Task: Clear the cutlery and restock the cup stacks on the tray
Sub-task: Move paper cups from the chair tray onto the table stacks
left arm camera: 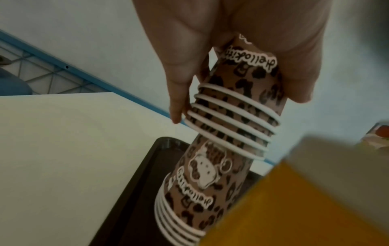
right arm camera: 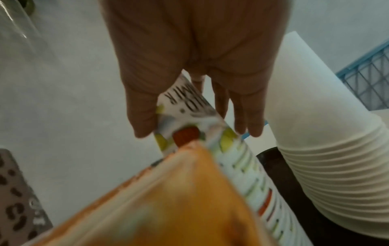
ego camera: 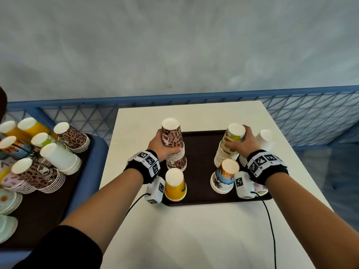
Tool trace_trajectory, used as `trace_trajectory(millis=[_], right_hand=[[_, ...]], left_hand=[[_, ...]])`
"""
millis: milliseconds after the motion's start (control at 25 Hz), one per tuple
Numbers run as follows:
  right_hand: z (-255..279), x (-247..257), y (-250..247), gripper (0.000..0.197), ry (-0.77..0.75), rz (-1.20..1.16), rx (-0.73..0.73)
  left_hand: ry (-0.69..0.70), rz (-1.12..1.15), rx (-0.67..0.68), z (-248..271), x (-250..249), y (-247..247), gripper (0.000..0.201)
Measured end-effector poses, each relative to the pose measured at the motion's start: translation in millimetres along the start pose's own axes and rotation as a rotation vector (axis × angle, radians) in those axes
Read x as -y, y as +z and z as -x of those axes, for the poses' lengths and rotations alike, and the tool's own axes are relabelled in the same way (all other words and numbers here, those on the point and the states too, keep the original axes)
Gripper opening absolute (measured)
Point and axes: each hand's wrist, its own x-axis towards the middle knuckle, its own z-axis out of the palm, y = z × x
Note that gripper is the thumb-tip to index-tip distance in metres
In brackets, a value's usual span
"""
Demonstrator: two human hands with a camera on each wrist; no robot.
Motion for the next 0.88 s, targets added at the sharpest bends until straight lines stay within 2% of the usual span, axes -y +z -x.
trace_trajectory(millis=[120,360,480,560,640,720,800,880], right_hand=[[3.2,3.4,-0.2,0.069,-0.056,-0.002,-0.018],[7.2,3.2,4.4,0.065,0.012,-0.01,-0.03],[9.4,10.6,-1.2,0.074,0.125,0.073,0.031],[15.1,23.0,-8.8,0.075,0.131,0.177,0.027],[26.9,40.1,-11.0,0.075,0.037,0.266,-0.063],[46.0,63.0,-2.5,0.069,-0.123,0.348,-0.139],[70.3,91.6,23.7,0.06,-0.257,0.418,-0.105],[93.2,119.0,61.8,0.053,-0.35,0.436,-0.003]], left_hand=[[-0.015,-0.03,0.032,-0.8,7.7,8.0,0.07],[-0.016,-0.112,0.02,-0.5,8.4,14.6,0.065],[-0.06,-0.239,0.095,2.9,3.9,9.1,0.068],[-0.106,-0.265,0.173,4.7,1.4,-0.7,0.068],[-0.138,-0.184,0.174,11.3,0.7,-16.2,0.066],[-0.168,-0.071,0.122,22.2,4.8,-34.7,0.057],[-0.174,0.019,0.074,39.0,16.3,-60.0,0.049],[-0.165,0.023,-0.015,55.6,35.1,-91.6,0.043]])
